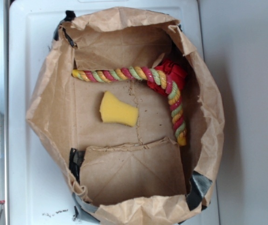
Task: Grab the green sponge.
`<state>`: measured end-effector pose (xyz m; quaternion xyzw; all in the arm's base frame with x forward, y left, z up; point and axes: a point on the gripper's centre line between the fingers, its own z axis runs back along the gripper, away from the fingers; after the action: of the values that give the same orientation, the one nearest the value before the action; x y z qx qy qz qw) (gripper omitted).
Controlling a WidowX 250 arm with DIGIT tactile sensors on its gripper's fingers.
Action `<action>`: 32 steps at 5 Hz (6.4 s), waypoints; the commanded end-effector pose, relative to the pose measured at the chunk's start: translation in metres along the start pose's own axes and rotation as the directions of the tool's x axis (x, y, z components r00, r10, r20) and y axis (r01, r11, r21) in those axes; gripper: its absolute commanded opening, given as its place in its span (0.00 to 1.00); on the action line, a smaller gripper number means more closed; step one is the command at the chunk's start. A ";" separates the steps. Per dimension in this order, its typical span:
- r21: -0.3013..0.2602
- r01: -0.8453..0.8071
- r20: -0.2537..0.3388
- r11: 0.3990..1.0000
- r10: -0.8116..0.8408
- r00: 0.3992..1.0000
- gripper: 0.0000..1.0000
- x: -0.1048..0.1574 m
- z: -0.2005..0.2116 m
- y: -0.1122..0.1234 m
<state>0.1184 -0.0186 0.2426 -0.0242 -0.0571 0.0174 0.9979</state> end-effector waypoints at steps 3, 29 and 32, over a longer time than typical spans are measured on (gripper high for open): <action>0.093 0.039 0.011 0.995 -0.040 0.999 1.00 0.072 -0.022 0.024; -0.035 0.219 0.116 0.975 -0.214 0.970 0.00 0.149 -0.105 0.103; 0.022 0.257 0.169 0.966 -0.257 0.952 0.00 0.152 -0.062 0.066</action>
<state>0.2719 0.0562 0.1672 -0.0335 -0.0980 -0.1011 0.9895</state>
